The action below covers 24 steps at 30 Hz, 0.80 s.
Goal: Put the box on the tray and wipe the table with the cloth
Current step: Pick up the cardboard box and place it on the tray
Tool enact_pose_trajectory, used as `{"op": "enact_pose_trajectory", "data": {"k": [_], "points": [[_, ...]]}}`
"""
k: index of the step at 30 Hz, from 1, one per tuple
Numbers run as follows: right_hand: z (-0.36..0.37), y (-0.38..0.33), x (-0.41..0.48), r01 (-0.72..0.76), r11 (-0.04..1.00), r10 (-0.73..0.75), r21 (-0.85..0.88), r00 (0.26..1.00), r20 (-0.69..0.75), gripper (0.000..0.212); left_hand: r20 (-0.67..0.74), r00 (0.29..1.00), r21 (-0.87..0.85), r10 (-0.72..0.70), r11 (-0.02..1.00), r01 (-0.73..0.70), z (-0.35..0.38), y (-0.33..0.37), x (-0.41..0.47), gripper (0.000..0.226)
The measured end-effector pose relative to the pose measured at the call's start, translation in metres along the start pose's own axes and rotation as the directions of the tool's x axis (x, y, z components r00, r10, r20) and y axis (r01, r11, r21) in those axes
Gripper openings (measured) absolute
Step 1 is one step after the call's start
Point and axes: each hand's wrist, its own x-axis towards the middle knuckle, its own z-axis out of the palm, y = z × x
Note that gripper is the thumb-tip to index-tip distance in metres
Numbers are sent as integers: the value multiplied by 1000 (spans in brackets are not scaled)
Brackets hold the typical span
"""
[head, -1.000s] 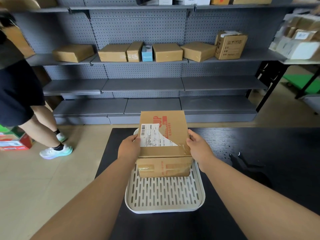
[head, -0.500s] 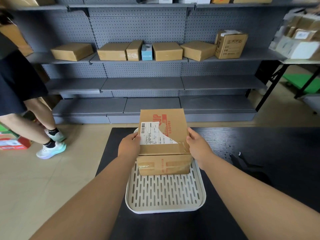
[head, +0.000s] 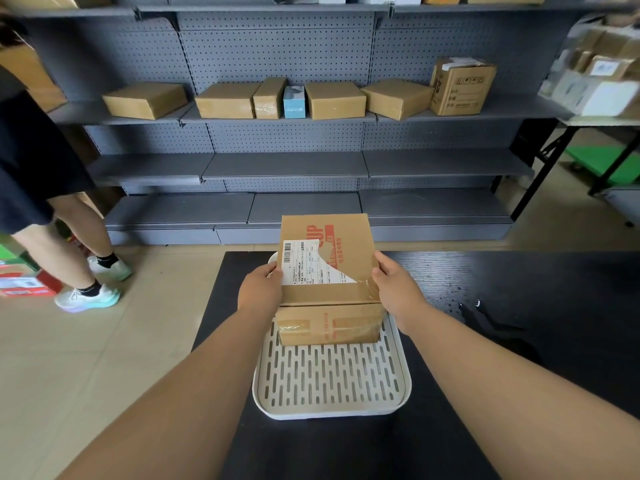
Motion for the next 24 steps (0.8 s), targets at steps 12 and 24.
{"op": "enact_pose_trajectory", "data": {"k": [12, 24], "points": [[-7, 2, -19, 54, 963, -119, -264, 964, -239, 36, -120, 965, 289, 233, 938, -191, -16, 15, -38, 37], [-25, 11, -105, 132, 780, -342, -612, 909, -240, 30, 130, 834, 739, 536, 508, -442, -21, 16, -112, 37]]}}
